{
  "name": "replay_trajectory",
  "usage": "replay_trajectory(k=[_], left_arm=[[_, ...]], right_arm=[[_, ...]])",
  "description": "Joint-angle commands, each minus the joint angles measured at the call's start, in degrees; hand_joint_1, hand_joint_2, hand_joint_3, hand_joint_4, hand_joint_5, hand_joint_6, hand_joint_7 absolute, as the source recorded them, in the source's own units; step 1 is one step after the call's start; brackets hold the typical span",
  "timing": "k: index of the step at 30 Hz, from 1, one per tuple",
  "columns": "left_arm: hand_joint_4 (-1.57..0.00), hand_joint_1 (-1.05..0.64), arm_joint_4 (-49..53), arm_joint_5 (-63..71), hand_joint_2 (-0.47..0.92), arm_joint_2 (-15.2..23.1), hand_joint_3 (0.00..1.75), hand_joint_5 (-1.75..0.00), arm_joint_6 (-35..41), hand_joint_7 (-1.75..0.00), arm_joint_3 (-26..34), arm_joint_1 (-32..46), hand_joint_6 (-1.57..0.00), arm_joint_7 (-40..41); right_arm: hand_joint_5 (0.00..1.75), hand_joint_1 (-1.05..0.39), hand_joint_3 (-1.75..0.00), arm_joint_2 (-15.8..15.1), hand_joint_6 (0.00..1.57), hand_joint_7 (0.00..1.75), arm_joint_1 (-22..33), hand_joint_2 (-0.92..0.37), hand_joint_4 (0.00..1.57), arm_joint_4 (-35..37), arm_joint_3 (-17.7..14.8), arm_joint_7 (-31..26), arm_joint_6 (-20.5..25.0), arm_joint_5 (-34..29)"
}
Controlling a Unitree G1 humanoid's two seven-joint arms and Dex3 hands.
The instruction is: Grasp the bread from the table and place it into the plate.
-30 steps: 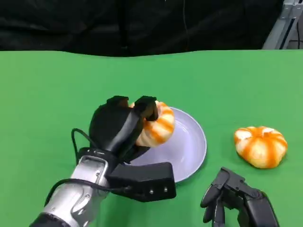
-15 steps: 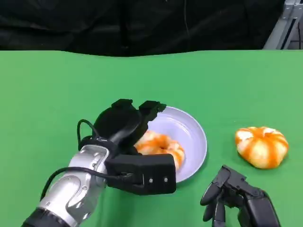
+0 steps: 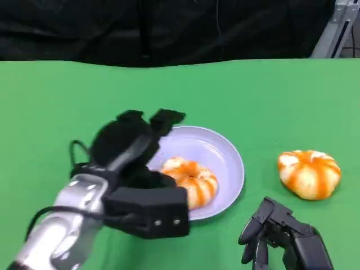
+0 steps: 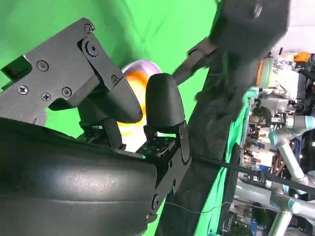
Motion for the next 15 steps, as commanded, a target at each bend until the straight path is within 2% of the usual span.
replay_trajectory(k=[1, 3, 7, 9, 11, 13, 15], left_arm=[[-0.69, -0.45, -1.1, -7.9, 0.92, 2.2, 0.11, -1.06, -6.6, -0.43, 6.2, 4.8, -0.66, 3.0], [-0.75, -0.35, -1.9, -15.4, 0.91, 2.4, 0.08, -1.16, -10.5, -0.42, 9.7, 7.7, -0.80, 0.8], [-0.76, -0.19, -2.0, -28.5, 0.91, 1.3, 0.08, -1.15, -16.7, -0.40, 13.7, 12.0, -0.90, -4.2], [-0.75, -0.12, -1.6, -34.3, 0.70, 0.2, 0.55, -1.20, -20.0, -0.58, 15.3, 14.1, -0.86, -6.1], [-0.80, -0.09, -2.0, -39.3, 0.45, -1.1, 1.10, -1.34, -21.9, -0.99, 17.2, 17.1, -0.86, -7.2], [-0.81, -0.07, -2.7, -42.7, 0.36, -1.5, 1.34, -1.49, -22.5, -1.26, 18.8, 20.0, -0.81, -8.6], [-0.83, -0.05, -3.3, -45.4, 0.34, -1.6, 1.41, -1.57, -22.6, -1.35, 20.3, 22.6, -0.81, -10.2]], right_arm=[[1.75, -0.21, -1.68, -0.5, 0.58, 1.75, 0.3, -0.47, 0.71, -0.1, -0.4, 0.2, -0.3, 1.1], [1.75, -0.21, -1.67, -0.5, 0.58, 1.75, 0.5, -0.46, 0.72, -0.4, -0.4, 0.1, 0.0, 0.8], [1.75, -0.21, -1.67, -0.5, 0.59, 1.75, 0.6, -0.46, 0.73, -0.2, -0.4, 0.2, -0.4, 1.0], [1.75, -0.21, -1.67, -0.5, 0.59, 1.75, 0.6, -0.46, 0.73, -0.2, -0.4, 0.2, -0.5, 1.0], [1.75, -0.21, -1.67, -0.5, 0.58, 1.75, 0.7, -0.45, 0.72, -0.5, -0.4, 0.1, -0.2, 0.9], [1.75, -0.21, -1.66, -0.5, 0.58, 1.75, 0.9, -0.46, 0.71, -0.7, -0.3, 0.1, 0.1, 0.7], [1.75, -0.22, -1.66, -0.5, 0.57, 1.75, 1.1, -0.46, 0.71, -0.9, -0.1, 0.3, 0.2, 0.9]])
